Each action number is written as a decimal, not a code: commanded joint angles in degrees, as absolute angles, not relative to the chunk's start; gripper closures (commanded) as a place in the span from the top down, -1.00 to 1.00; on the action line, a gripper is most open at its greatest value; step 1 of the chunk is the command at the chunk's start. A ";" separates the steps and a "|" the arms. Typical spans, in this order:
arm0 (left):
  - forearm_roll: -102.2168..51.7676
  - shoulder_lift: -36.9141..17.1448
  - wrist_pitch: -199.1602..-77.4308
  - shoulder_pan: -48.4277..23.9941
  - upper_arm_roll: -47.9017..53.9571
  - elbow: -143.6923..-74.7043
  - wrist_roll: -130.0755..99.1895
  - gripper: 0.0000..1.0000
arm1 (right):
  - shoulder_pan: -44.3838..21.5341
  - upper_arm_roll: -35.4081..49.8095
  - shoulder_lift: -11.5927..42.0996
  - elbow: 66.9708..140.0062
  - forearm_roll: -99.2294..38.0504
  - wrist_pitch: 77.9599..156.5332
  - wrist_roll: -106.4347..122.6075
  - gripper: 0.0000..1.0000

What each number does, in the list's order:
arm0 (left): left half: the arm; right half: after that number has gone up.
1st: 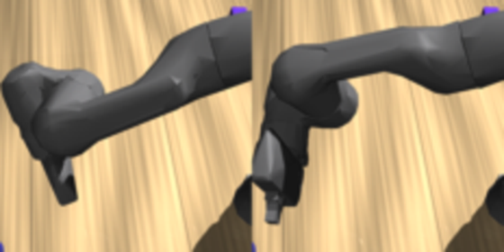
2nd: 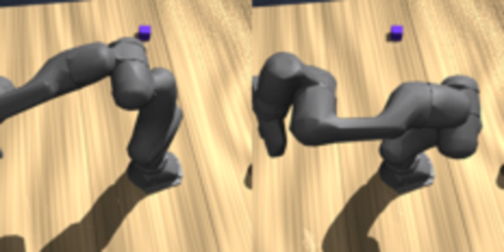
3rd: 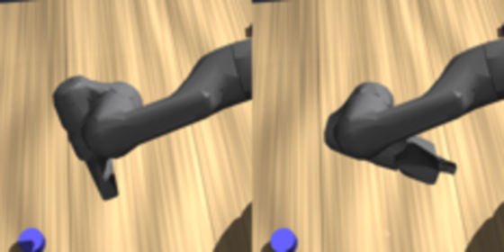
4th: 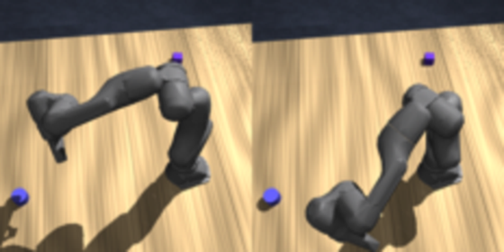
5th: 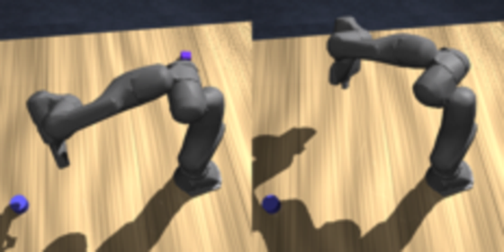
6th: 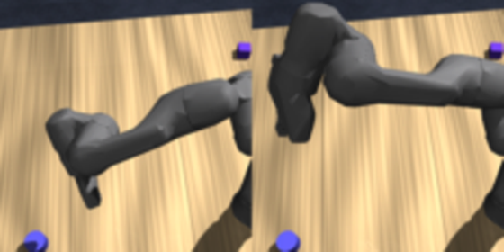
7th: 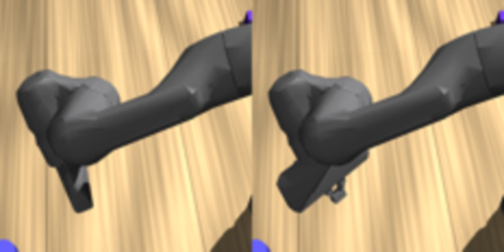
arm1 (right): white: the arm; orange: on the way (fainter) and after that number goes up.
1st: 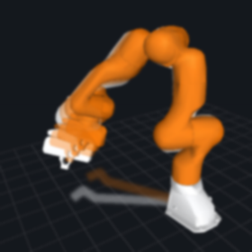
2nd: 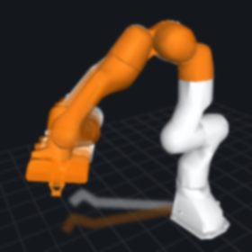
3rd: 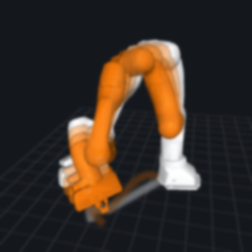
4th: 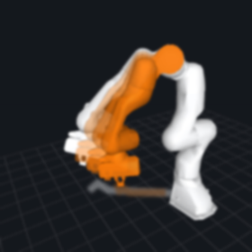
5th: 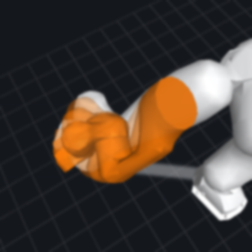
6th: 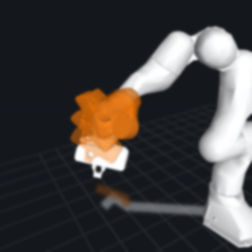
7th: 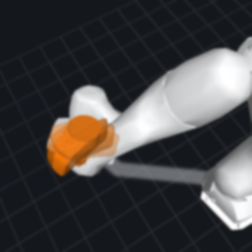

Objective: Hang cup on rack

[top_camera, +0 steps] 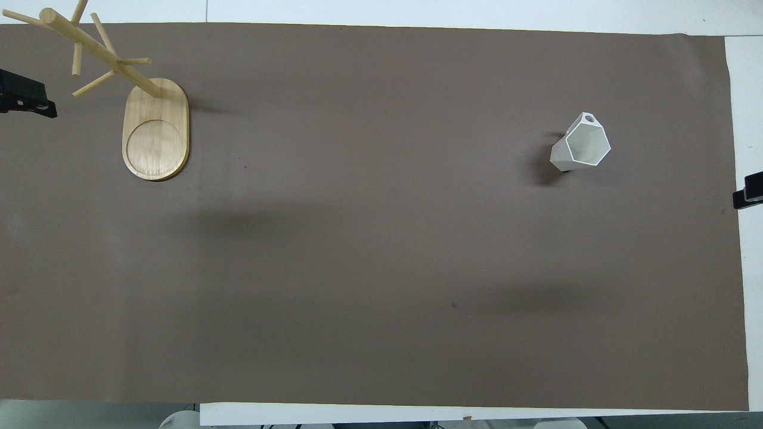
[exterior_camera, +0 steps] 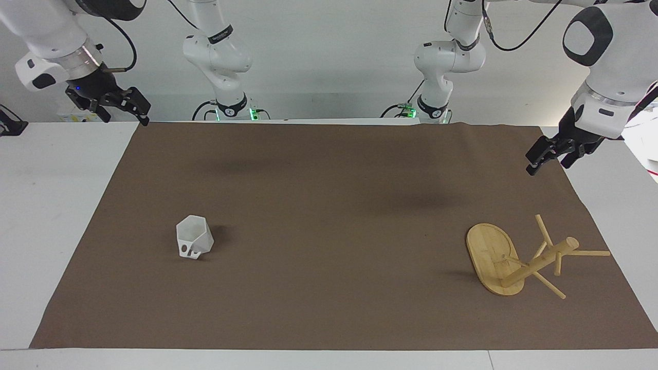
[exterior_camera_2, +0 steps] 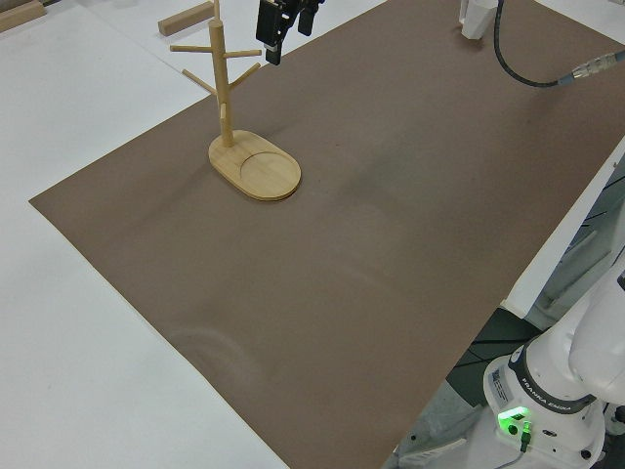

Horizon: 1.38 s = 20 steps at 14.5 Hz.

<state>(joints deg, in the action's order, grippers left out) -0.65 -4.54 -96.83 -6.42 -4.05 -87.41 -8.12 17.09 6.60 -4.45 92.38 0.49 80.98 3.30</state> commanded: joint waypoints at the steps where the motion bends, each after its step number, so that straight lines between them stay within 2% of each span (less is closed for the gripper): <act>1: 0.62 -2.90 -96.42 -5.98 -3.60 -89.03 -7.56 1.00 | 17.23 7.03 -5.10 93.25 1.84 81.21 4.31 1.00; 6: 0.62 -2.90 -96.42 -5.98 -3.60 -89.03 -7.56 1.00 | 17.57 6.94 -4.92 93.08 0.98 81.65 4.13 1.00; 8: 0.62 -2.90 -96.50 -5.98 -3.60 -89.03 -7.56 1.00 | 16.88 7.12 -5.10 93.25 0.97 79.38 6.66 1.00; 12: 0.62 -2.99 -96.42 -5.98 -3.60 -89.03 -7.56 1.00 | 17.13 7.30 -4.83 94.91 -2.17 83.13 34.98 1.00; 15: 0.62 -2.90 -96.50 -5.98 -3.60 -89.03 -7.56 1.00 | 22.14 7.21 -0.98 94.31 -6.76 87.44 61.88 1.00; 20: 0.62 -2.90 -96.50 -5.98 -3.60 -89.03 -7.56 1.00 | 30.13 7.21 8.24 93.43 -20.36 87.98 94.32 1.00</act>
